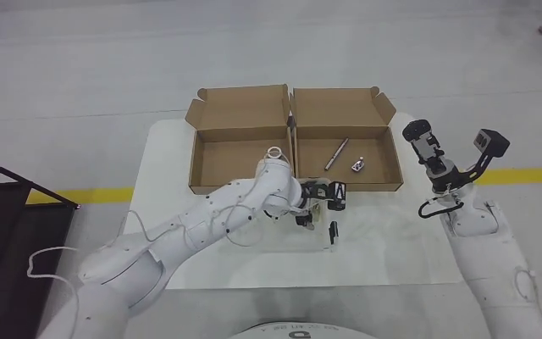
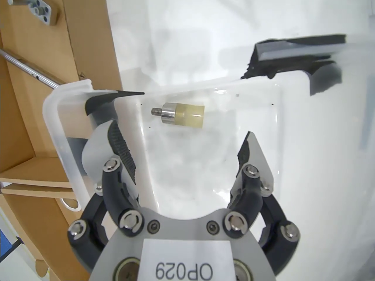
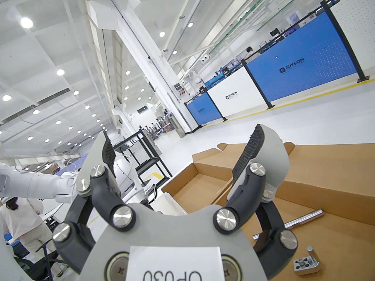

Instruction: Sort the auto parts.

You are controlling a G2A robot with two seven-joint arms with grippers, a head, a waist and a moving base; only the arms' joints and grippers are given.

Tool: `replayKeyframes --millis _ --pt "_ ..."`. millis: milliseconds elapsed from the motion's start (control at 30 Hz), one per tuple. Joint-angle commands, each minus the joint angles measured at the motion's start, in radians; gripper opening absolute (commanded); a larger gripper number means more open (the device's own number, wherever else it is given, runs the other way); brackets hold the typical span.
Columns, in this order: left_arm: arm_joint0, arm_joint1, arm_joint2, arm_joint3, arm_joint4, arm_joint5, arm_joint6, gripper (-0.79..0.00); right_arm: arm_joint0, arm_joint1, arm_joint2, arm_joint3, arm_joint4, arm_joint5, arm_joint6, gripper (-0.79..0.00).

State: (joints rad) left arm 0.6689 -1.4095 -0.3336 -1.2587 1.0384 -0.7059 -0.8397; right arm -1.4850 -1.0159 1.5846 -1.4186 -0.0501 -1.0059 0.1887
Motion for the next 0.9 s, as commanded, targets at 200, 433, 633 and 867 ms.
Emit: replayKeyframes --millis 200,433,633,867 --pt "-0.027 -0.05 0.032 0.095 -0.017 -0.015 -0.008 -0.108 0.0 0.0 0.0 0.0 0.0 0.0 0.0 0.0" --pt "-0.041 -0.087 0.052 0.167 -0.025 -0.03 -0.007 -0.212 0.0 0.0 0.0 0.0 0.0 0.0 0.0 0.0" --pt "-0.048 -0.11 0.059 0.215 -0.022 -0.043 0.003 -0.4 0.0 0.0 0.0 0.0 0.0 0.0 0.0 0.0" --pt "-0.047 -0.132 0.068 0.254 -0.017 -0.054 0.006 -0.425 0.0 0.0 0.0 0.0 0.0 0.0 0.0 0.0"
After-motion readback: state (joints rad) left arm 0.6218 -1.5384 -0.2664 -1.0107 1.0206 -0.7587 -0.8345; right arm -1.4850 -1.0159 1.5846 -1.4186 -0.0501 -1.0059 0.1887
